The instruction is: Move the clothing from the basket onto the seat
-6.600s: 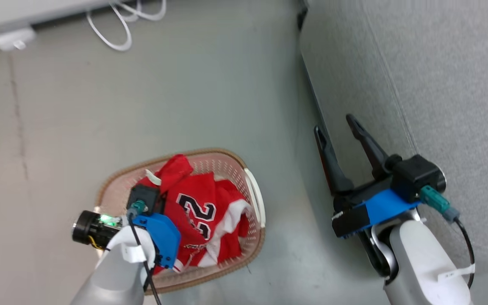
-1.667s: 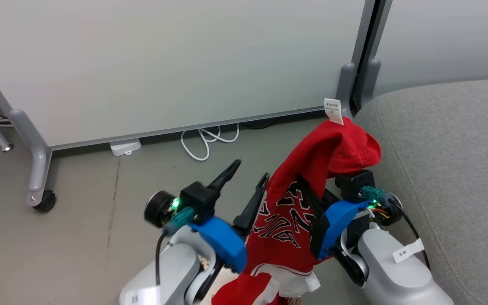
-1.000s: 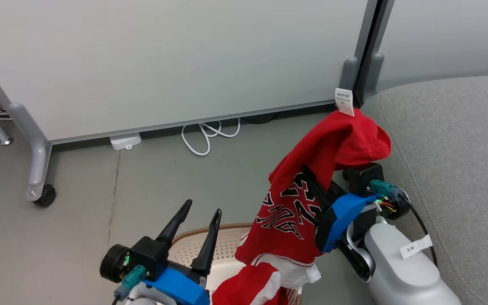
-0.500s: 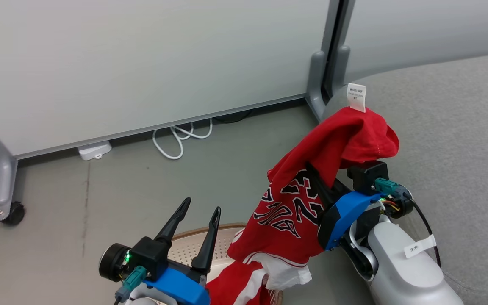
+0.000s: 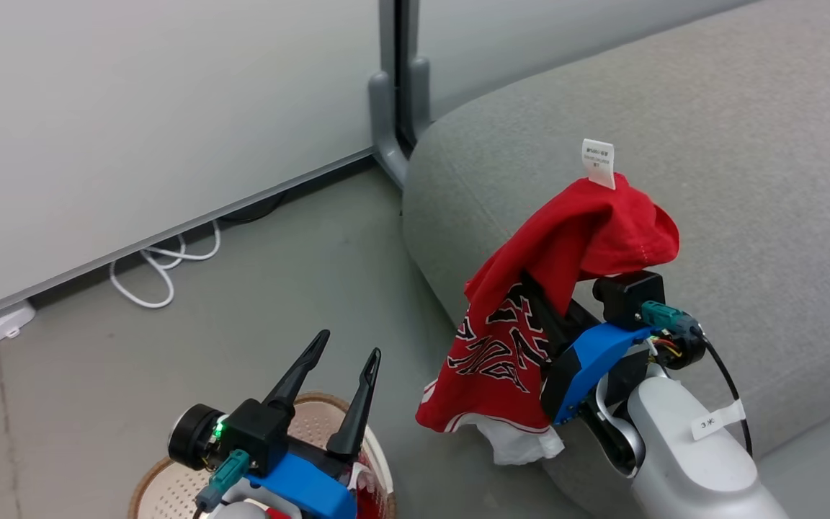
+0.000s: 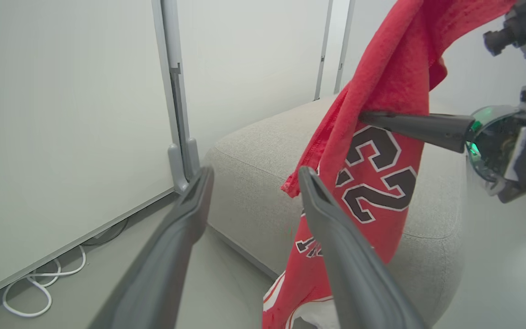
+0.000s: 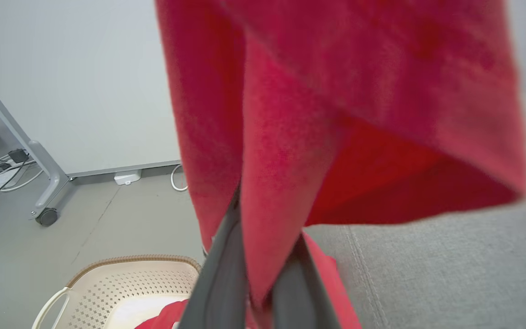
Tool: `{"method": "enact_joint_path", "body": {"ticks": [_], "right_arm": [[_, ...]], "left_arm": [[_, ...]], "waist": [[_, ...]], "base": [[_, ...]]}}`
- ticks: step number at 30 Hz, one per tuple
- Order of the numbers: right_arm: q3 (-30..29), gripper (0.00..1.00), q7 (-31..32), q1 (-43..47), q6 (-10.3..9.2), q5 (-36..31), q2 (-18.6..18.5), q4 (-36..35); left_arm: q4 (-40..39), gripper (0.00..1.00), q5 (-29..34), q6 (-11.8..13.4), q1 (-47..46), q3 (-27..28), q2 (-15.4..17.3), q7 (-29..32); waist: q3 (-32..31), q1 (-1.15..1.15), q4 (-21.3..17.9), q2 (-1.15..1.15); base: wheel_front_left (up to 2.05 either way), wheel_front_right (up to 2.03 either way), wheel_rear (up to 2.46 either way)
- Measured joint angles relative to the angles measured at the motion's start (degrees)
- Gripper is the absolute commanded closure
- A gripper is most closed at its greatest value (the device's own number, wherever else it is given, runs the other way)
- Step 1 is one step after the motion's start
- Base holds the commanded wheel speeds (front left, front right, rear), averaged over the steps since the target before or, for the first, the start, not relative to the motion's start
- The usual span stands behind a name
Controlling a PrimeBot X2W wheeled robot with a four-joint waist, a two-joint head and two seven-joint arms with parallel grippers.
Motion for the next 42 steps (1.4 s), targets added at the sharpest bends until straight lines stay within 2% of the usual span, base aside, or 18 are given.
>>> {"method": "enact_joint_path", "body": {"ticks": [7,13,24,28,35,42], "right_arm": [[-0.4,1.0,0.2,0.7,0.0,-0.1,0.1,-0.6],[-1.0,1.0,0.5,1.4,0.0,-0.3,0.2,-1.2],[-2.3,1.0,0.7,2.3,0.0,-0.7,0.3,-2.1],[-3.5,1.0,1.5,0.2,0.0,0.0,0.0,-2.7],[-9.9,1.0,4.9,-10.4,0.0,1.4,-5.0,-3.9],[-20.1,1.0,7.2,-23.3,0.0,2.7,-12.2,-4.3]], "left_arm": [[-0.1,0.0,-0.1,0.0,-0.2,-0.3,0.2,0.0],[-0.1,0.0,-0.1,0.0,-0.2,-0.5,0.4,0.0],[-0.1,0.0,-0.3,0.0,-0.7,-1.3,0.8,0.0],[-0.6,0.0,-0.1,0.0,-0.8,-1.3,1.0,0.0],[-1.2,0.0,0.4,0.0,-3.7,-2.8,3.0,0.0],[-2.5,0.0,0.9,0.0,-9.2,-4.7,5.8,0.0]], "waist": [[0.7,0.0,-6.0,0.0],[1.1,0.0,-9.2,0.0],[1.8,0.0,-9.5,0.0],[2.9,0.0,-8.9,0.0],[7.1,0.0,-6.5,0.0],[13.7,0.01,-3.5,0.0]], "base": [[0.0,0.0,0.0],[0.0,0.0,0.0],[0.0,0.0,0.0],[0.0,0.0,0.0],[0.0,0.0,0.0],[0.0,0.0,0.0]]}}
